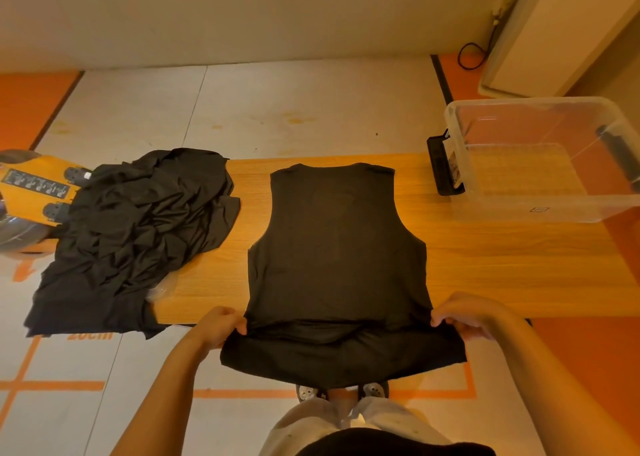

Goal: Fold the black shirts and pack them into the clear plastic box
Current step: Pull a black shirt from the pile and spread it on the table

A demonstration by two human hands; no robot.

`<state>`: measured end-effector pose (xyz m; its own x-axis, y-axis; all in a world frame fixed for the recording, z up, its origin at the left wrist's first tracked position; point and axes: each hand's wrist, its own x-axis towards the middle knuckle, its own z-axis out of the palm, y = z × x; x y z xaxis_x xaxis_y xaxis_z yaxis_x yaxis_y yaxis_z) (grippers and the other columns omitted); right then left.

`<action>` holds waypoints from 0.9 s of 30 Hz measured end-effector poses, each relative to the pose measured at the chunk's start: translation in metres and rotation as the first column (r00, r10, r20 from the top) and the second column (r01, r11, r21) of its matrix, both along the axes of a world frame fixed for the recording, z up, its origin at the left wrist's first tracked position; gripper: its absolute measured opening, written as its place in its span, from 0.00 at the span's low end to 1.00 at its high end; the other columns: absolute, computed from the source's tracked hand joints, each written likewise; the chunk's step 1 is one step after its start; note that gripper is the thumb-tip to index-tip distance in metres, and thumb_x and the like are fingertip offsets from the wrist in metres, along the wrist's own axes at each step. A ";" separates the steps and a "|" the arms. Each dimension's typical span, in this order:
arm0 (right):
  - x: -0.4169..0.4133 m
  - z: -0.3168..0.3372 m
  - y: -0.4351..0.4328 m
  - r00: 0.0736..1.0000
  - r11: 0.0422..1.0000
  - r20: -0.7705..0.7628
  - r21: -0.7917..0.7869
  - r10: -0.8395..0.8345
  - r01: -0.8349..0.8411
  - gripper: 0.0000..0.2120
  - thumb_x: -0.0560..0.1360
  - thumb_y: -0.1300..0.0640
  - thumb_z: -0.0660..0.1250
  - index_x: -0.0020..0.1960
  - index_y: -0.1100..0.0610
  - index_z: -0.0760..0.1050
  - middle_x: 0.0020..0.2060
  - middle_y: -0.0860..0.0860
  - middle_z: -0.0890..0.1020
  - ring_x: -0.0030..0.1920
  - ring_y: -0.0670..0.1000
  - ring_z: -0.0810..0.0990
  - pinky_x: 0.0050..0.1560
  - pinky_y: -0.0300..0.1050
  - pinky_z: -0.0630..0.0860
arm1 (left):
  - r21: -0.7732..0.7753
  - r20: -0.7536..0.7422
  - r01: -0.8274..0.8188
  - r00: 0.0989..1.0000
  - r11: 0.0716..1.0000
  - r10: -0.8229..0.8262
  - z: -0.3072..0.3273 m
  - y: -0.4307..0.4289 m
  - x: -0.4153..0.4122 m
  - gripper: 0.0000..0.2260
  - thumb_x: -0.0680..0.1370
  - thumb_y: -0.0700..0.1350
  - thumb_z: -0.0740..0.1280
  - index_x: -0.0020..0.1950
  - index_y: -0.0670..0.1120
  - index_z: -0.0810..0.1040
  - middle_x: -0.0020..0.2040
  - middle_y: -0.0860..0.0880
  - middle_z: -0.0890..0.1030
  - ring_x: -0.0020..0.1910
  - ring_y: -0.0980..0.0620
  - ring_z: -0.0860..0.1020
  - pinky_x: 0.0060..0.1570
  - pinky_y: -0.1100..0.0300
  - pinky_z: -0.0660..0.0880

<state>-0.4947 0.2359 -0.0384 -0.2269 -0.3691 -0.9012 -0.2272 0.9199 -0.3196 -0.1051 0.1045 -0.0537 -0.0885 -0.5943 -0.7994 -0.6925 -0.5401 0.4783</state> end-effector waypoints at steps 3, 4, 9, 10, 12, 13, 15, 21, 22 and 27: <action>-0.001 0.010 -0.004 0.999 0.997 -0.002 -0.062 -0.053 0.053 0.07 0.73 0.64 0.69 0.50 0.60 0.75 0.51 0.57 0.77 0.52 0.55 0.77 0.45 0.46 0.76 | -0.035 -0.017 0.040 0.999 0.999 -0.040 0.006 -0.007 -0.001 0.06 0.74 0.34 0.64 0.37 0.41 0.73 0.43 0.42 0.76 0.46 0.45 0.74 0.47 0.54 0.70; -0.003 0.015 -0.007 0.998 0.993 -0.012 -0.096 -0.069 0.068 0.06 0.73 0.64 0.69 0.49 0.59 0.74 0.51 0.56 0.77 0.52 0.55 0.77 0.45 0.46 0.75 | -0.060 -0.028 0.056 0.998 0.997 -0.057 0.010 -0.010 -0.003 0.07 0.74 0.35 0.64 0.37 0.42 0.73 0.41 0.43 0.75 0.44 0.46 0.73 0.45 0.55 0.70; -0.021 0.056 -0.051 0.984 0.935 -0.030 -0.316 -0.177 0.159 0.02 0.75 0.63 0.67 0.46 0.61 0.77 0.48 0.55 0.77 0.51 0.52 0.74 0.49 0.48 0.72 | -0.334 -0.132 -0.044 0.991 0.942 -0.001 0.045 -0.053 -0.017 0.08 0.74 0.34 0.66 0.36 0.42 0.75 0.40 0.44 0.75 0.45 0.46 0.73 0.46 0.54 0.68; -0.025 0.065 -0.061 0.978 0.912 -0.040 -0.371 -0.205 0.176 0.02 0.75 0.63 0.66 0.44 0.60 0.76 0.47 0.55 0.77 0.51 0.52 0.74 0.50 0.49 0.72 | -0.394 -0.158 -0.085 0.987 0.915 0.023 0.054 -0.064 -0.021 0.07 0.75 0.34 0.66 0.37 0.42 0.75 0.40 0.45 0.76 0.45 0.46 0.74 0.47 0.54 0.69; -0.029 0.079 -0.075 0.964 0.855 -0.078 -0.483 -0.254 0.187 0.04 0.75 0.63 0.65 0.42 0.60 0.76 0.44 0.53 0.76 0.50 0.52 0.74 0.54 0.53 0.73 | -0.480 -0.208 -0.159 0.976 0.863 0.064 0.069 -0.081 -0.030 0.06 0.76 0.36 0.67 0.38 0.42 0.75 0.41 0.45 0.76 0.44 0.47 0.74 0.46 0.53 0.70; -0.029 0.083 -0.080 0.955 0.828 -0.122 -0.536 -0.270 0.165 0.04 0.76 0.63 0.65 0.42 0.60 0.77 0.43 0.52 0.76 0.48 0.51 0.73 0.54 0.53 0.73 | -0.507 -0.223 -0.183 0.972 0.842 0.077 0.074 -0.086 -0.033 0.07 0.76 0.36 0.67 0.38 0.42 0.75 0.41 0.45 0.76 0.42 0.48 0.74 0.45 0.54 0.70; -0.027 0.081 -0.080 0.926 0.797 -0.259 -0.600 -0.273 0.067 0.05 0.75 0.63 0.65 0.42 0.62 0.78 0.38 0.51 0.76 0.43 0.49 0.73 0.46 0.49 0.71 | -0.541 -0.200 -0.184 0.976 0.820 0.086 0.076 -0.086 -0.036 0.10 0.76 0.36 0.68 0.35 0.44 0.74 0.37 0.45 0.75 0.38 0.49 0.73 0.41 0.58 0.69; -0.029 0.055 -0.059 0.881 0.793 -0.376 -0.609 -0.288 -0.001 0.05 0.76 0.60 0.67 0.42 0.57 0.75 0.36 0.52 0.76 0.40 0.53 0.74 0.38 0.46 0.67 | -0.488 -0.078 -0.166 0.986 0.857 0.147 0.047 -0.054 -0.016 0.04 0.76 0.36 0.69 0.42 0.38 0.78 0.38 0.44 0.77 0.38 0.49 0.73 0.39 0.57 0.68; -0.029 0.055 -0.059 0.875 0.764 -0.367 -0.645 -0.315 0.005 0.03 0.77 0.59 0.66 0.44 0.56 0.76 0.39 0.51 0.76 0.42 0.52 0.75 0.40 0.46 0.68 | -0.479 -0.075 -0.162 0.987 0.862 0.144 0.043 -0.049 -0.014 0.03 0.76 0.36 0.68 0.43 0.37 0.78 0.37 0.45 0.76 0.38 0.50 0.72 0.38 0.58 0.68; -0.018 0.075 -0.077 0.837 0.645 -0.398 -0.761 -0.376 -0.073 0.04 0.78 0.59 0.66 0.48 0.51 0.77 0.38 0.46 0.76 0.38 0.46 0.73 0.35 0.39 0.67 | -0.612 -0.090 -0.217 0.975 0.761 0.205 0.047 -0.049 -0.024 0.05 0.76 0.38 0.69 0.43 0.47 0.78 0.37 0.47 0.78 0.38 0.48 0.76 0.38 0.55 0.73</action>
